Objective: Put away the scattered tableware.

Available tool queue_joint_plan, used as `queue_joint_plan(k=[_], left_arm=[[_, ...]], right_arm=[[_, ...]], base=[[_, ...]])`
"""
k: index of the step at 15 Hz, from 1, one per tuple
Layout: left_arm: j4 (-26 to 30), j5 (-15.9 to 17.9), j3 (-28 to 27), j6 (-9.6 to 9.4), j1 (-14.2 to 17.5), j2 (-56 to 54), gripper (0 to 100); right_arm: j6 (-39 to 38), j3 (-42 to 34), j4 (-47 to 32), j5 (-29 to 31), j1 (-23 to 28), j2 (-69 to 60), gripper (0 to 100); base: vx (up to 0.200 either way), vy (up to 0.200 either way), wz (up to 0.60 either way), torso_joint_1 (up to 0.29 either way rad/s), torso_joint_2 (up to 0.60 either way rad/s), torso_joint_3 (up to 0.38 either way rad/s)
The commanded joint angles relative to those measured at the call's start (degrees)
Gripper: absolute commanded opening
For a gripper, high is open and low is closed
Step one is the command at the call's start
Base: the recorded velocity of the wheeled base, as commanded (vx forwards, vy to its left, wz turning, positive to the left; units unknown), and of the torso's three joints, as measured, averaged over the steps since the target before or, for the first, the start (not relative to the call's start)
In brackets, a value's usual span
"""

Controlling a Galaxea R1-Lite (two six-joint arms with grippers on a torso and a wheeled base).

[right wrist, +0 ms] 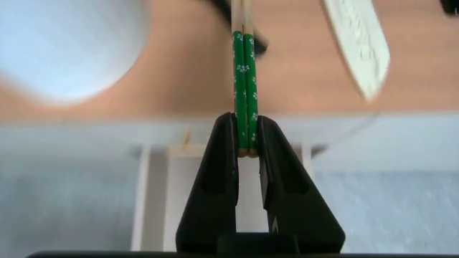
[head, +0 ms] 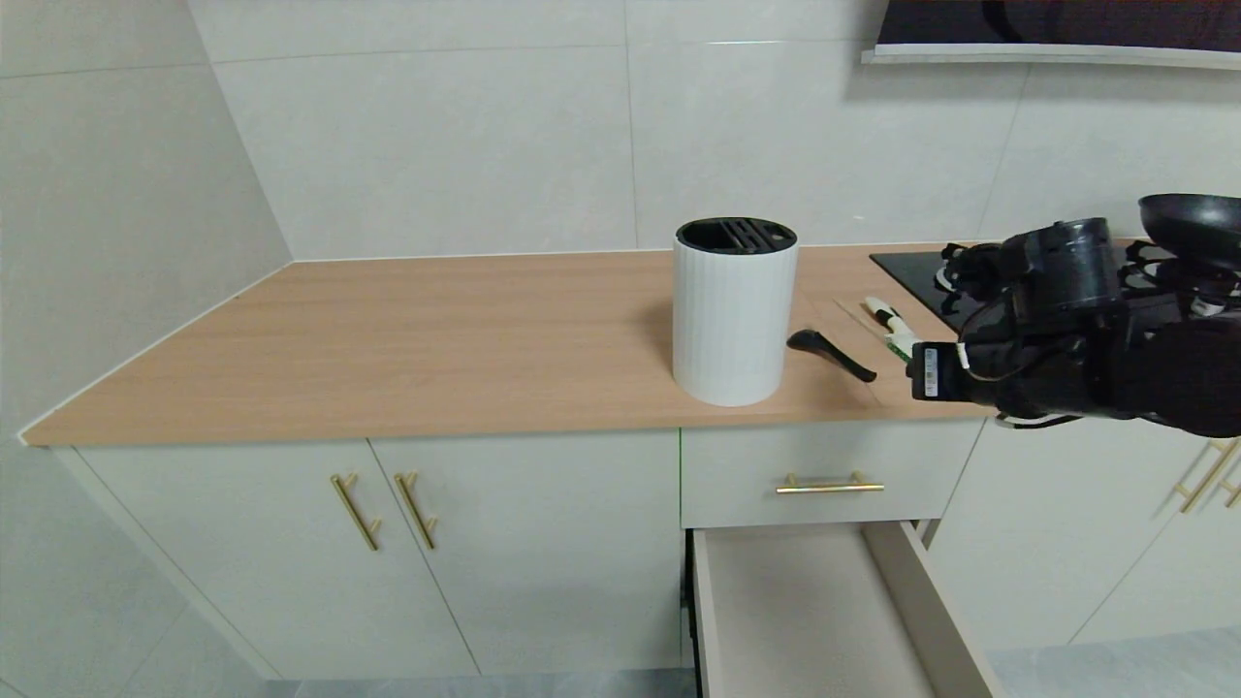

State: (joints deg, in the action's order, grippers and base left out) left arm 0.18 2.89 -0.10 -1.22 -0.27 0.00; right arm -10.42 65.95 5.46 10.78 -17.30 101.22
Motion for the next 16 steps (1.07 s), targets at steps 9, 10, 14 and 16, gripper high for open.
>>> queue_joint_plan(k=[9,10,14,16], left_arm=[[-0.01,0.01,0.01,-0.01,0.0,0.0,100],[-0.01,0.01,0.01,-0.01,0.0,0.0,100],[-0.01,0.01,0.01,-0.01,0.0,0.0,100],[-0.01,0.01,0.01,-0.01,0.0,0.0,100]], right_arm=[[11.3,-1.88,-29.02,-13.59,-5.55,-24.23,0],[11.3,-2.23,-29.02,-13.59,-6.52,-24.4,0],[12.44,-3.72,-28.93,-13.5,-8.37,-24.05,0],[12.97,-5.04,-28.75,-13.33,-10.12,-24.05,0]], base=[[0.0,0.0,0.0,0.0,0.0,0.0],[0.0,0.0,0.0,0.0,0.0,0.0],[0.0,0.0,0.0,0.0,0.0,0.0],[0.0,0.0,0.0,0.0,0.0,0.0]])
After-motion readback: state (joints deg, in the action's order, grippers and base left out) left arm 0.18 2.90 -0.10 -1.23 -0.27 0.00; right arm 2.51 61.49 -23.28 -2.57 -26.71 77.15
